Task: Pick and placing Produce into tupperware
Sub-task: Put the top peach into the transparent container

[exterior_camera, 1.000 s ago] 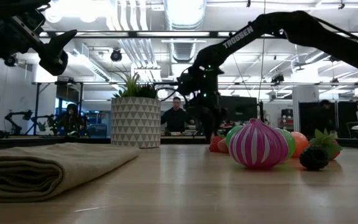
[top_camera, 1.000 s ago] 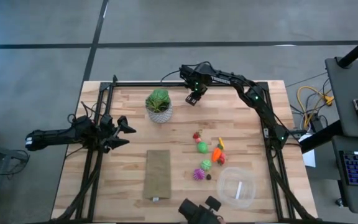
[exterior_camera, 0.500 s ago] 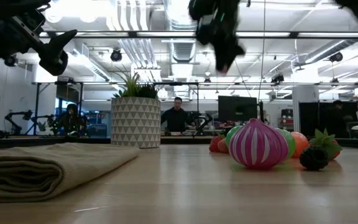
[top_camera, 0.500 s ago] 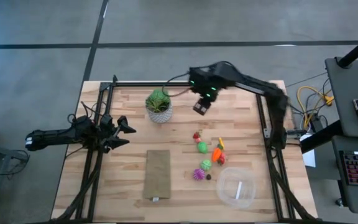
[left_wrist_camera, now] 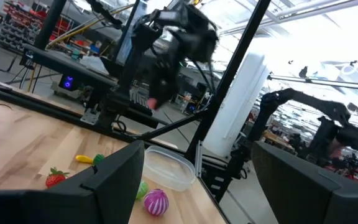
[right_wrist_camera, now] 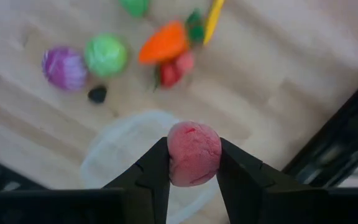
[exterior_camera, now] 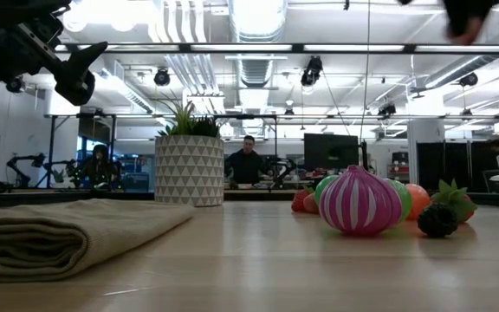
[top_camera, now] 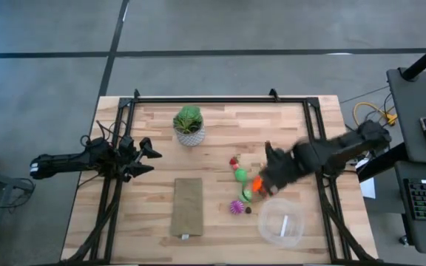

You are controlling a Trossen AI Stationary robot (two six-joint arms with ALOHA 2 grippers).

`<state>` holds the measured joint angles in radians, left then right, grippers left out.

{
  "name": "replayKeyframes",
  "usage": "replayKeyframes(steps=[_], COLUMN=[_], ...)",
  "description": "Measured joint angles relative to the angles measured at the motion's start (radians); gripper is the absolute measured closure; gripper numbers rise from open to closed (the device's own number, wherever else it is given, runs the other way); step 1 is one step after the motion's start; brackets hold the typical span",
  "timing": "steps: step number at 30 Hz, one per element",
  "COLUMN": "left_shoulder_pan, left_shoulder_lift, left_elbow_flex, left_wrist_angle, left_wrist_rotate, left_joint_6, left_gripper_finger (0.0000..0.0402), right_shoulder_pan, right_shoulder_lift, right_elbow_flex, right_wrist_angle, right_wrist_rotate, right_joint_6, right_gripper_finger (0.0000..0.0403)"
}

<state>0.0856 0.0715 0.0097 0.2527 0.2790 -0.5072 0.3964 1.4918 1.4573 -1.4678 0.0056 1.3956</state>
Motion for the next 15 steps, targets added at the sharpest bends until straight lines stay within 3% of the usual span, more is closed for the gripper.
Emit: replayKeyframes(steps=[7, 15], left_shoulder_pan=[0.000, 0.000], left_shoulder_lift=[0.000, 0.001], left_elbow_flex=[0.000, 0.000], left_wrist_angle=[0.000, 0.000], left_wrist_rotate=[0.000, 0.000], left_joint_6=[0.000, -0.001], left_gripper_finger=[0.0118, 0.0118], right_shoulder_pan=[0.189, 0.215], right_shoulder_lift=[0.041, 0.112], right_elbow_flex=[-0.108, -0.251], right_wrist_angle=[0.153, 0.344], right_wrist_rotate=[-0.055, -0.091], right_joint_6=[0.266, 0.309], right_gripper_finger=[0.0296, 0.0296])
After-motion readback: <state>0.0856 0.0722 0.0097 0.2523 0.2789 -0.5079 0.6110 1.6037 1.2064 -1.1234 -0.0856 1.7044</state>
